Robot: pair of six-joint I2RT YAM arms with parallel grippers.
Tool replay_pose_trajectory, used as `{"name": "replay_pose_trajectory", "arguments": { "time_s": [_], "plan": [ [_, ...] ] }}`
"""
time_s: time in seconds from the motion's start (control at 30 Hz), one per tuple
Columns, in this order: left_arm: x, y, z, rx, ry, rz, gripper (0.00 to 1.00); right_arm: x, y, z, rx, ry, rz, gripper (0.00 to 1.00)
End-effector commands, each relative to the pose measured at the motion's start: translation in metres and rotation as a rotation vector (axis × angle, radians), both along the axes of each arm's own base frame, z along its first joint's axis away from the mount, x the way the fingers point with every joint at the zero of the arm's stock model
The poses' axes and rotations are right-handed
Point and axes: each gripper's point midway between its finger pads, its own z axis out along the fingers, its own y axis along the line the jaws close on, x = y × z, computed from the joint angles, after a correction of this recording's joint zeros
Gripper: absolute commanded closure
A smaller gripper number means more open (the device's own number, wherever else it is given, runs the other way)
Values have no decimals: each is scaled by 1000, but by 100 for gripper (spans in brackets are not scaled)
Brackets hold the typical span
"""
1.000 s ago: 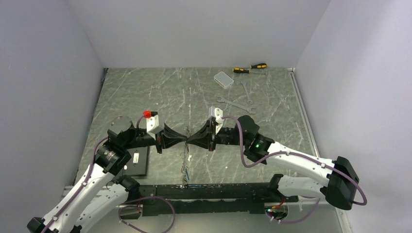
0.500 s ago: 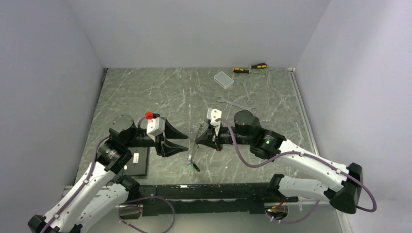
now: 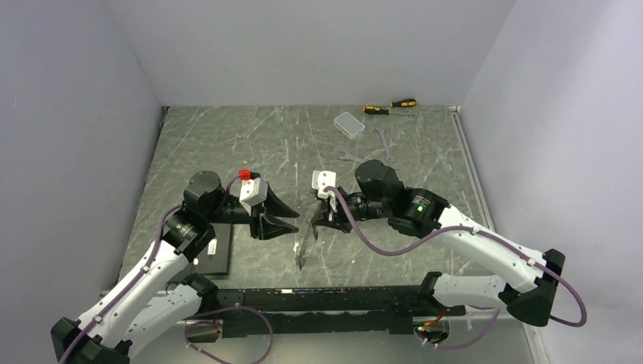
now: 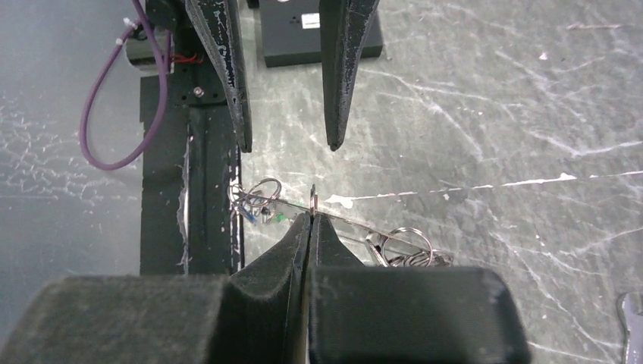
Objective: Put the keys on the keyring
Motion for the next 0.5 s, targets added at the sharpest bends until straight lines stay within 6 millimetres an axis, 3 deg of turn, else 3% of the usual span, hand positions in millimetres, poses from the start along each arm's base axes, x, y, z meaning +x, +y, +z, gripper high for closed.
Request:
{"name": "replay_pose_trajectory", "arguments": {
  "time_s": [0.0, 0.47],
  "plan": [
    [-3, -3, 12, -32, -43, -45, 56, -2, 9, 16, 4, -28, 73, 100],
    [-2, -8, 2, -5, 0, -55, 59, -6, 19, 25, 2, -23, 148, 100]
  ]
}}
